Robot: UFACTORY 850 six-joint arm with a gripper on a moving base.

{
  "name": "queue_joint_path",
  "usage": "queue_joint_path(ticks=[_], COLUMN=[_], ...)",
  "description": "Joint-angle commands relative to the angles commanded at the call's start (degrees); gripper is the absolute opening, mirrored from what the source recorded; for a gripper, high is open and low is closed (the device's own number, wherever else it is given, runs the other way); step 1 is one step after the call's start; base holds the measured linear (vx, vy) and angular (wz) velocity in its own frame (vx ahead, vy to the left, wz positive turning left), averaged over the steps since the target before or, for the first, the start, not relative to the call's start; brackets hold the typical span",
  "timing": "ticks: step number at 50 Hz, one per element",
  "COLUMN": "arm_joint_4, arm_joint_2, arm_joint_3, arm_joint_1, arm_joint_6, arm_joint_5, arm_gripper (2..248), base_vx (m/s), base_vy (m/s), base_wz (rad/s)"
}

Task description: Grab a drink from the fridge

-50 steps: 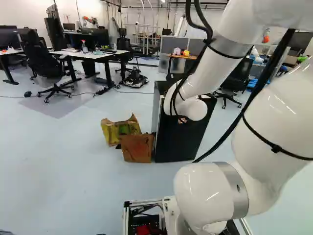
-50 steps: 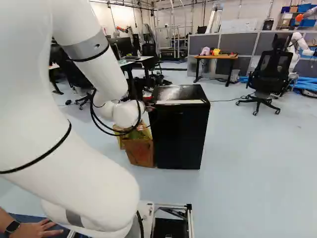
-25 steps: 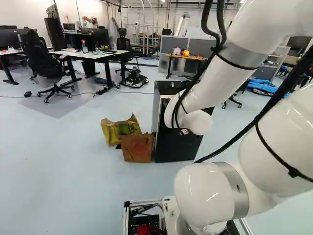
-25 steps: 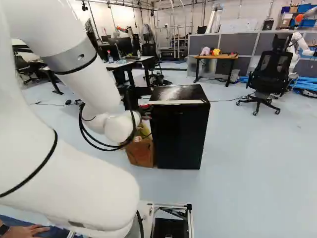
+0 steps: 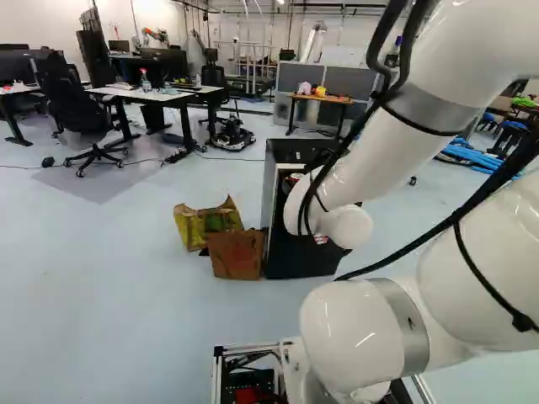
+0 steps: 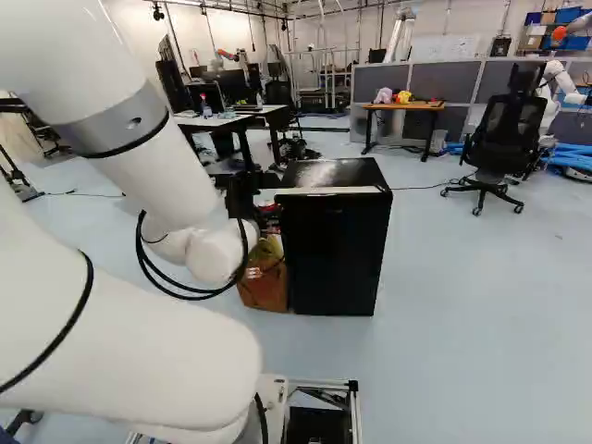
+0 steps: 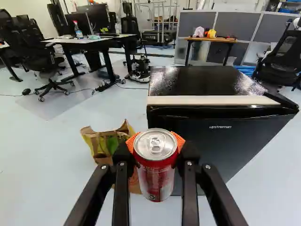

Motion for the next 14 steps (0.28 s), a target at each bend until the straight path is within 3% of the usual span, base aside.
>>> queue_joint_path(ticks=[14], arm_joint_4=[0.1], arm_joint_2=[0.5], arm_joint_3=[0.6], arm_joint_1=[0.1], arm_joint_6=[-0.1], arm_joint_5=[0.0], arm_gripper=[100], base_vx=[0.000], base_vy=[0.000], base_wz=[0.000])
